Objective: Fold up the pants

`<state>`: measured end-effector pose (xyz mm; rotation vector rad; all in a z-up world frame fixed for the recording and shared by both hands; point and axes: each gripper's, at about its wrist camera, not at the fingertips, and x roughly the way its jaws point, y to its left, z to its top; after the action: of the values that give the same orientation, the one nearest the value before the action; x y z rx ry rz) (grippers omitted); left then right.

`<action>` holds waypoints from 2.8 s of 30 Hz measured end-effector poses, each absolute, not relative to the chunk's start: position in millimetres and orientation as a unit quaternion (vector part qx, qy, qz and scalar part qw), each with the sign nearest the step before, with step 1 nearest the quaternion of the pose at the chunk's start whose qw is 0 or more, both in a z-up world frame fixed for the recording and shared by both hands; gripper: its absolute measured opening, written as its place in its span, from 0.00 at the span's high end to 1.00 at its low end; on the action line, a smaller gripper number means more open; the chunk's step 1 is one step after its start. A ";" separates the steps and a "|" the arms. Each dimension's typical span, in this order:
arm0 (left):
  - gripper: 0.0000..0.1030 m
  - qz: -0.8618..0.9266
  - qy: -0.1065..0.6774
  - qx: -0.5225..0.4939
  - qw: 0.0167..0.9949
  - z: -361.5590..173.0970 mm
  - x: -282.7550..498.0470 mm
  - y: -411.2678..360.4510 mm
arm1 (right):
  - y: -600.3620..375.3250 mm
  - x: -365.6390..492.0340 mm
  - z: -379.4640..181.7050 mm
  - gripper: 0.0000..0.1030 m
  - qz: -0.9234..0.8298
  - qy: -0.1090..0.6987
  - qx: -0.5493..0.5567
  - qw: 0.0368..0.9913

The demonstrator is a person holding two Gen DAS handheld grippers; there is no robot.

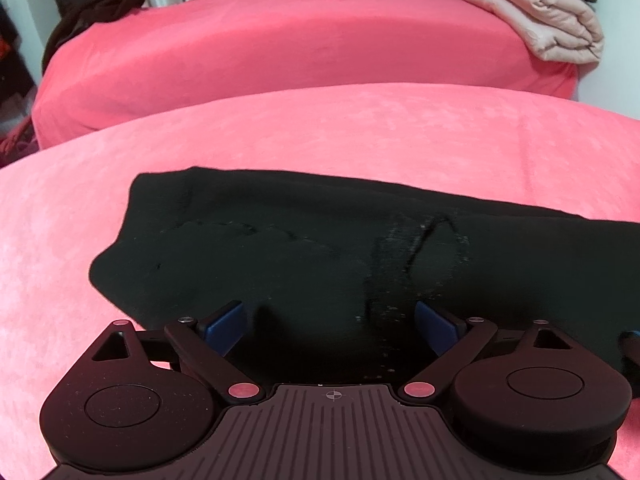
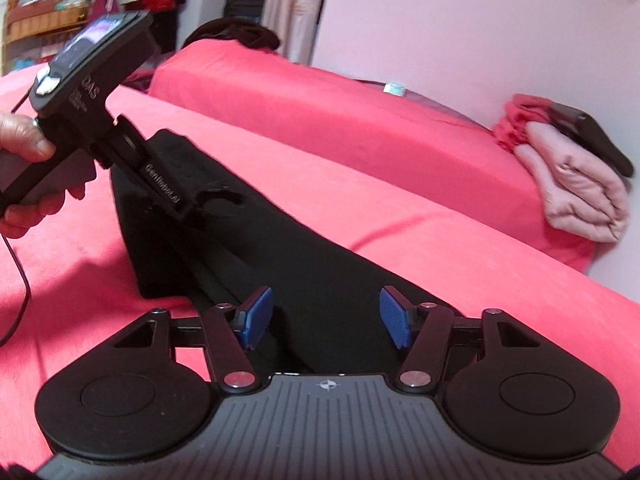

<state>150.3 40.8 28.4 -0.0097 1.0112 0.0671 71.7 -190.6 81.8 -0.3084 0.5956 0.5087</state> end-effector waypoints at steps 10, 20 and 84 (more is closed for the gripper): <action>0.00 0.037 0.485 -0.025 0.874 25.5 149.8 55.7 | -160.3 97.6 70.1 0.47 0.276 0.322 -0.155 0.892; 0.00 0.060 0.485 -0.079 0.869 27.7 138.6 95.6 | -136.2 119.6 95.4 0.45 0.372 0.282 -0.159 0.870; 0.15 0.004 0.308 -0.205 0.929 173.3 75.7 57.5 | -121.4 269.6 206.1 0.84 0.486 0.420 0.066 0.764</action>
<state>75.7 57.5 173.3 -0.4205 0.6306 0.0089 269.6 -121.4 206.1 0.1428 0.9138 1.0559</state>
